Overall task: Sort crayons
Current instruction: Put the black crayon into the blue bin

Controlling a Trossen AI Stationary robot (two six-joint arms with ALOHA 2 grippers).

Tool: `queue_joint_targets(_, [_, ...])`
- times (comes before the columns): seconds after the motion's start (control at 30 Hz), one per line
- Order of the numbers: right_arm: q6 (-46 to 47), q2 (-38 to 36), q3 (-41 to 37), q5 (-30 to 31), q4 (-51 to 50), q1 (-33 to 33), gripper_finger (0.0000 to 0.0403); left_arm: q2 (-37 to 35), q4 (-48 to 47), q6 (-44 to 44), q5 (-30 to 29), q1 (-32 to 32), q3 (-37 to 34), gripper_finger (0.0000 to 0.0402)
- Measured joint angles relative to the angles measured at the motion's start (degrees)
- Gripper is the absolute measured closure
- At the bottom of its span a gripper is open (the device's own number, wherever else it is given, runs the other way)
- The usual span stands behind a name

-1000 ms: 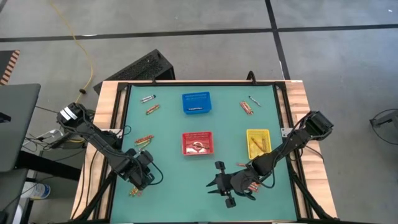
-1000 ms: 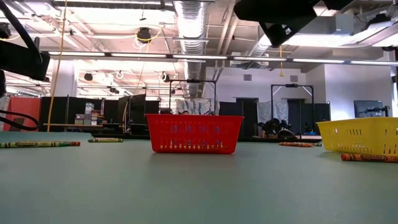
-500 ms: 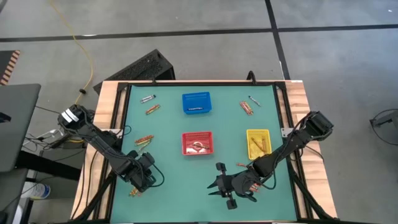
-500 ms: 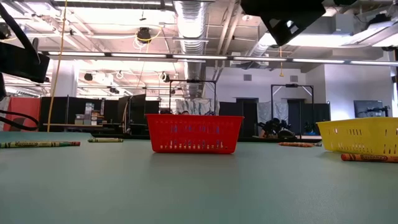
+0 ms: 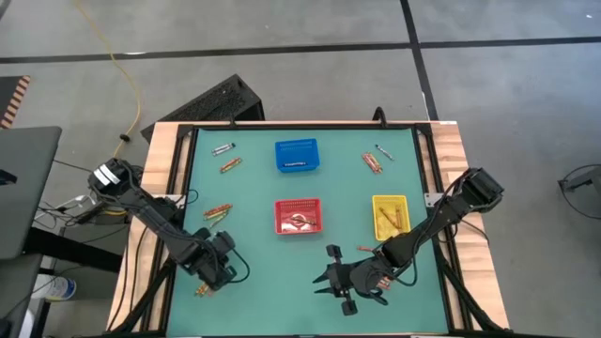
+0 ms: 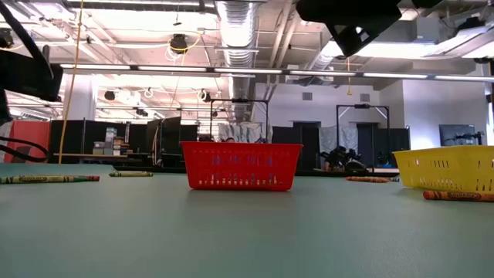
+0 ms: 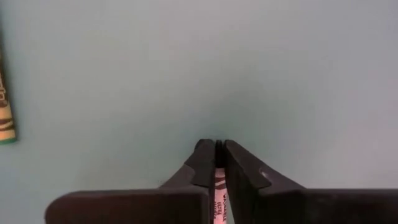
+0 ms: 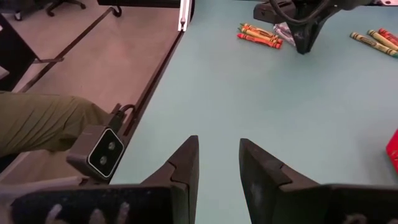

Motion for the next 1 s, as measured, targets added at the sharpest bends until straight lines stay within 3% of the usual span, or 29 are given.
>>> queue_joint_targets(0.07, [-0.17, 0.00, 0.00, 0.00, 0.00, 0.00, 0.0294, -0.15, 0.05, 2.13, -1.18, 0.77, 0.67, 0.0389])
queue_joint_targets(0.2, [-0.37, 0.00, 0.00, 0.00, -0.40, 0.00, 0.0294, -1.17, 0.11, 7.66, -10.51, 3.11, 2.85, 0.0391])
queue_joint_targets(0.3, [-0.38, 0.00, 0.00, 0.86, -2.77, 0.00, 0.0294, -2.80, 1.60, 13.79, -14.38, 4.92, 3.90, 0.0394])
queue_joint_targets(0.43, [-1.11, 0.00, 0.00, 3.53, -7.21, -0.44, 0.0294, -5.36, 8.94, 27.40, -20.59, 9.40, 4.09, 0.0394])
queue_joint_targets(0.53, [-4.25, 0.00, 0.00, 4.04, -8.57, -1.43, 0.0294, -6.70, 16.76, 39.61, -19.79, 14.70, 4.09, 0.0394])
queue_joint_targets(0.63, [-7.83, 0.00, 0.00, 4.04, -8.96, -2.43, 0.0294, -7.61, 26.28, 52.84, -14.46, 21.24, 4.09, 0.0395])
queue_joint_targets(0.77, [-10.83, -0.49, 0.00, 4.06, -12.06, -3.28, 0.0294, -8.11, 36.71, 65.30, 0.87, 31.52, 4.15, 0.0395])
queue_joint_targets(1.0, [-10.50, -5.76, 0.00, 4.10, -22.21, -5.26, 0.0294, -8.13, 44.73, 71.69, 23.62, 52.23, 4.19, 0.0395])
